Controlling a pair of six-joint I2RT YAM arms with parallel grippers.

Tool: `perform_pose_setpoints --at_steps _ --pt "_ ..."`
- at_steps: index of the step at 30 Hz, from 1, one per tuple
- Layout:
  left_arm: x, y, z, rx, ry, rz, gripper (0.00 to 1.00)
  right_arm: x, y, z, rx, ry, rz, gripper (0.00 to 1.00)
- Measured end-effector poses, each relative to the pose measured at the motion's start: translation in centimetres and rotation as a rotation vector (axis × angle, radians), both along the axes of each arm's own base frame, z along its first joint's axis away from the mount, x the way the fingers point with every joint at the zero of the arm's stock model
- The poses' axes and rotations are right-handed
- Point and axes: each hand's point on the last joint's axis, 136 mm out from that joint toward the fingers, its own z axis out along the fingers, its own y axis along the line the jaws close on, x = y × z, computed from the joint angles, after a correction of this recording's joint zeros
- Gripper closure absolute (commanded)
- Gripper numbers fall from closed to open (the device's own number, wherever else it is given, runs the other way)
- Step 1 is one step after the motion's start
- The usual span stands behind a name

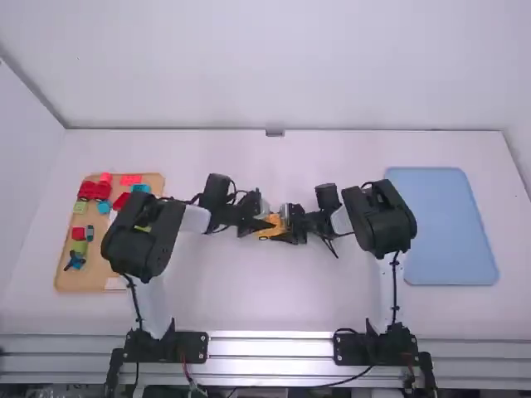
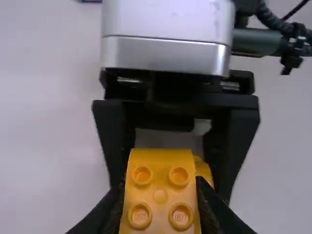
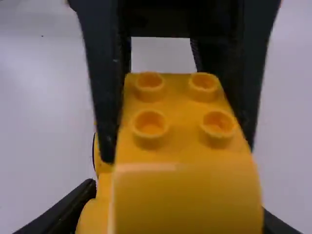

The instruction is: Assemble lego blocks to make yellow taxi

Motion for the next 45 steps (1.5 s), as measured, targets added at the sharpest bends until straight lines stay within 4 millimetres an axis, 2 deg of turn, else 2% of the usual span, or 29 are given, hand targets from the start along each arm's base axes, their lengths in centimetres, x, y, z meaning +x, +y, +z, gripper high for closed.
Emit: perform_pose_setpoints --at_steps 9,16,25,37,45 --pt "-1.1 0.8 -0.4 -0.061 -0.027 0.081 0.93 0.2 -0.3 0.0 0.0 0.001 -0.009 0.53" --pt "-1.2 2.6 -0.8 -0.084 0.058 0.108 0.96 0.0 0.0 0.0 0.0 0.003 -0.001 0.5" --pt "-1.5 1.7 -0.1 -0.101 0.052 -0.014 0.98 -0.4 0.6 0.0 0.0 0.0 0.016 0.5" --pt "-2.0 1.7 -0.5 -0.091 0.03 -0.03 0.98 -0.4 0.6 0.0 0.0 0.001 0.016 0.5" --pt "-1.6 0.5 -0.5 -0.12 -0.03 -0.054 0.98 -0.4 0.5 0.0 -0.002 0.009 0.012 0.5"
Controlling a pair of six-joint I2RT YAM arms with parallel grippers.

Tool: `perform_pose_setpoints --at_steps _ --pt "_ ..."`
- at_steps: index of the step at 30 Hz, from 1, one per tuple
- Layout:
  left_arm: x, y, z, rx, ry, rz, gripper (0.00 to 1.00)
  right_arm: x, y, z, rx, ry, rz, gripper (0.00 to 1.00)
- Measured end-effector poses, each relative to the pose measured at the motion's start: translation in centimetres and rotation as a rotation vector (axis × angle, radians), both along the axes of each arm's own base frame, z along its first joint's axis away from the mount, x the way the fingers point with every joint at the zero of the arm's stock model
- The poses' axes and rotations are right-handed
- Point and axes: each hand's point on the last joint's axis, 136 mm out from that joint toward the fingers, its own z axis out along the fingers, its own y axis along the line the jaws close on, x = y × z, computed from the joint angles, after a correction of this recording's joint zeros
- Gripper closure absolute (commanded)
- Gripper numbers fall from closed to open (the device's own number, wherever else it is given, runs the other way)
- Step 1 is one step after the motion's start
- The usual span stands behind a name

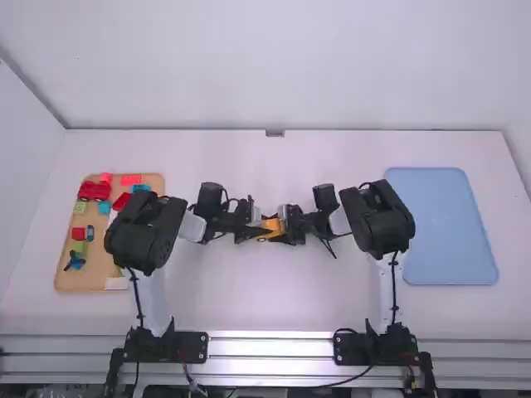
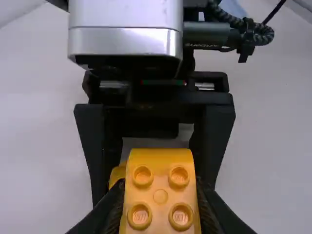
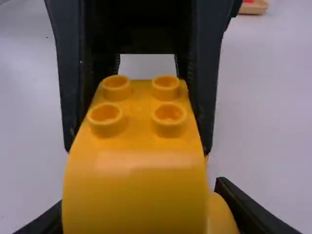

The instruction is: Assemble lego blocks to make yellow taxi

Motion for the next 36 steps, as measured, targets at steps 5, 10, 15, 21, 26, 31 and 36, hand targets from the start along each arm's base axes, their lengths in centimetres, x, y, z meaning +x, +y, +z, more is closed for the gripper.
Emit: perform_pose_setpoints --at_steps 5,10,15,21,26,31,36 --pt "0.1 0.0 0.0 -0.021 0.026 -0.001 0.98 0.0 -0.1 0.0 0.001 0.002 -0.002 0.5" --pt "0.3 0.1 -0.2 -0.015 0.051 0.019 0.98 0.0 -0.1 0.0 0.0 0.004 -0.003 0.5" --pt "0.6 -0.4 -0.5 0.02 0.084 0.051 0.98 0.2 -0.3 0.0 -0.001 0.007 -0.012 0.5" --pt "0.6 -1.4 -0.8 0.061 0.104 0.055 0.98 0.1 -0.3 0.0 0.0 0.01 -0.009 0.5" --pt "0.4 -1.2 -0.9 0.077 0.117 0.051 0.98 0.0 -0.2 0.0 0.001 0.011 -0.005 0.5" --pt "0.6 -1.0 -0.7 0.075 0.097 0.06 0.98 -0.1 -0.1 0.0 0.0 0.011 -0.002 0.5" --pt "0.6 -0.6 -0.3 0.072 0.095 0.094 0.98 -0.3 0.2 0.0 0.0 0.007 0.006 0.5"
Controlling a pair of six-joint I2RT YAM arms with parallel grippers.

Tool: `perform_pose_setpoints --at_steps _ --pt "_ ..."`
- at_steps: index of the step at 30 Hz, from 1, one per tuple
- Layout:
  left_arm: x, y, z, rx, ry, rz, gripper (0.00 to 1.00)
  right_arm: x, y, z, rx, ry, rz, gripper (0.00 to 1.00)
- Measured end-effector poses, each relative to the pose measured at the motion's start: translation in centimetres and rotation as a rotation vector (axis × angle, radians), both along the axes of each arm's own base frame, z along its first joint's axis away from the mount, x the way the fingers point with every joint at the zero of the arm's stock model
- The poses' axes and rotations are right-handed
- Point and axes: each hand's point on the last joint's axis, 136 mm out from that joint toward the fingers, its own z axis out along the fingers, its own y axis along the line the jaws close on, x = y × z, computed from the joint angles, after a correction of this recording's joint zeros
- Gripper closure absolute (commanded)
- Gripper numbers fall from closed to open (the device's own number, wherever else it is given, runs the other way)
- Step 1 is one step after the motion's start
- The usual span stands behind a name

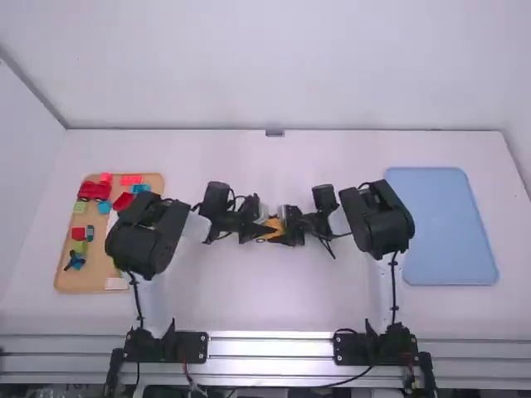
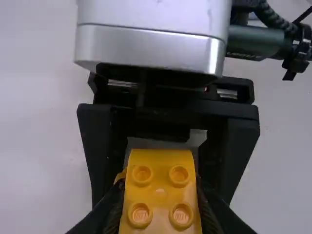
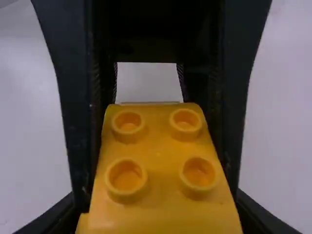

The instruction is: Assemble lego blocks to make yellow taxi

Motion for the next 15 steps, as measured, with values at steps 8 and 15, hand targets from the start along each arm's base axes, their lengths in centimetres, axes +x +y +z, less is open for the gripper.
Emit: perform_pose_setpoints --at_steps 8,15 --pt "0.8 0.8 0.9 0.003 0.023 0.07 0.98 0.0 0.0 0.0 0.0 -0.006 0.001 0.5" --pt "-0.2 1.1 0.1 0.029 0.059 0.049 0.98 0.0 0.0 0.0 0.001 -0.005 0.002 0.5"
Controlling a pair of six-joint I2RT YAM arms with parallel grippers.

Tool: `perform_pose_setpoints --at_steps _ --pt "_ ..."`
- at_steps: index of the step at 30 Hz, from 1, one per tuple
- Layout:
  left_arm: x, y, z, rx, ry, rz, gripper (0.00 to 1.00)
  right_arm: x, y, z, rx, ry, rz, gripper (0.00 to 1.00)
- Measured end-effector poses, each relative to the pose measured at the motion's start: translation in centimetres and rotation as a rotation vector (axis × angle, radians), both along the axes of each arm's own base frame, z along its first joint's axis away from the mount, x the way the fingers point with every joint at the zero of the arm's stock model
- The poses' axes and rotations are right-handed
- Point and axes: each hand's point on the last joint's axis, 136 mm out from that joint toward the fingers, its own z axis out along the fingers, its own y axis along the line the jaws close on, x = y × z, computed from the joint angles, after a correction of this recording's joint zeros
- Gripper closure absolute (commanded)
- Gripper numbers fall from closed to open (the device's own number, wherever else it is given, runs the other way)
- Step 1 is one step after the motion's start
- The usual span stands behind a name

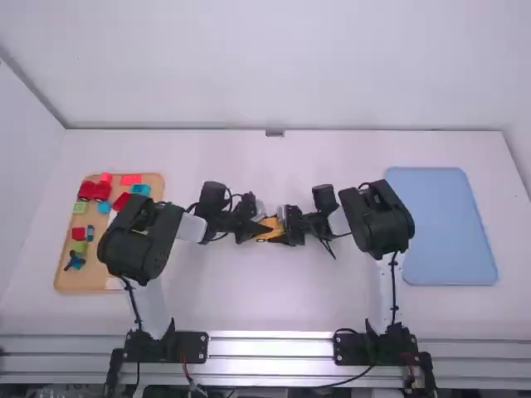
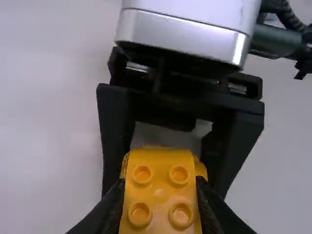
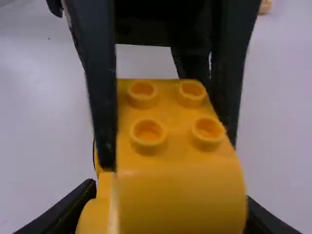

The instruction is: Assemble lego blocks to make yellow taxi

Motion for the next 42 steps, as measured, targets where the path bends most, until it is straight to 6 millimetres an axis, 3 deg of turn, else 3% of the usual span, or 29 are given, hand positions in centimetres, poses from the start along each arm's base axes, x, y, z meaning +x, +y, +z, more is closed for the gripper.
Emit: perform_pose_setpoints --at_steps 5,11,15,22,32,42 --pt "0.2 0.9 0.3 -0.02 -0.048 0.0 0.98 -0.1 0.1 0.0 0.0 0.0 0.002 0.5" --pt "-0.1 4.1 0.3 -0.075 -0.057 0.045 0.98 0.0 0.0 0.0 0.001 -0.006 0.003 0.5" --pt "-0.6 3.4 1.2 -0.11 -0.111 0.002 0.98 0.0 0.0 0.0 0.001 -0.007 0.003 0.49" --pt "-1.4 1.8 0.9 -0.095 -0.113 -0.035 0.98 0.0 0.0 0.0 0.001 -0.007 0.003 0.49" --pt "-1.5 1.9 0.2 -0.067 -0.085 -0.024 0.98 0.0 0.0 0.0 0.001 -0.006 0.003 0.49" --pt "-0.3 1.0 0.5 -0.11 -0.104 -0.074 0.98 0.0 0.0 0.0 0.001 -0.006 0.003 0.49"
